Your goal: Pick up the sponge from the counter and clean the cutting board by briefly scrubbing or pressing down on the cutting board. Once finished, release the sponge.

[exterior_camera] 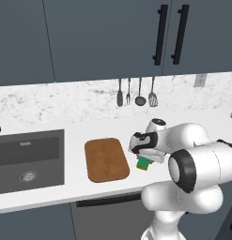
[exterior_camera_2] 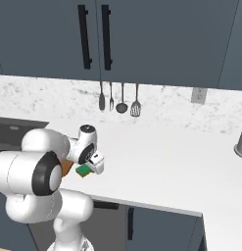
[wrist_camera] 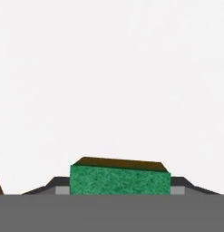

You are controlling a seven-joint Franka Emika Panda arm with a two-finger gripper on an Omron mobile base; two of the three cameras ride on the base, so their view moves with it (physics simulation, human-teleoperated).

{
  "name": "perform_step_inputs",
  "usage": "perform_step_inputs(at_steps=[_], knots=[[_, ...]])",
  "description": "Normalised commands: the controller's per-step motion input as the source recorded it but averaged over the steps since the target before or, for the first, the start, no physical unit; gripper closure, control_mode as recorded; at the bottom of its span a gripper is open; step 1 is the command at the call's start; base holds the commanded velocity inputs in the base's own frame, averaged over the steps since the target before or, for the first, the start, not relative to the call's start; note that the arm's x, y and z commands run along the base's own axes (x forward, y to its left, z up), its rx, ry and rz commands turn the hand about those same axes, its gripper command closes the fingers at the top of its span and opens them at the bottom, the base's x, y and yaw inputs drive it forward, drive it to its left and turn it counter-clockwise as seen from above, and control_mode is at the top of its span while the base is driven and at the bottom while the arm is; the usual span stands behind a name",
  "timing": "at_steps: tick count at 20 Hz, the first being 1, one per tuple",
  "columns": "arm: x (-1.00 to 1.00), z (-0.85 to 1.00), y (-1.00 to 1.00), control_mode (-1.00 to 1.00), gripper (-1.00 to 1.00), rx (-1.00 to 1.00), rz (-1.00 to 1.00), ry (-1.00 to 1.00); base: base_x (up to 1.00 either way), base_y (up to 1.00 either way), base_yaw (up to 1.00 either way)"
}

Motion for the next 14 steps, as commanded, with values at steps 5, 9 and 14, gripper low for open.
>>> perform_step_inputs(at_steps=[5,9,14], knots=[[0.08,0.77,0.21,-1.0,1.0,0.0,0.37,0.03,0.0,0.0,0.0],[0.01,0.32,0.83,-1.0,1.0,-0.05,0.35,0.05,0.0,0.0,0.0],[0.3,0.08,0.97,-1.0,1.0,-0.03,0.21,0.15,0.0,0.0,0.0]])
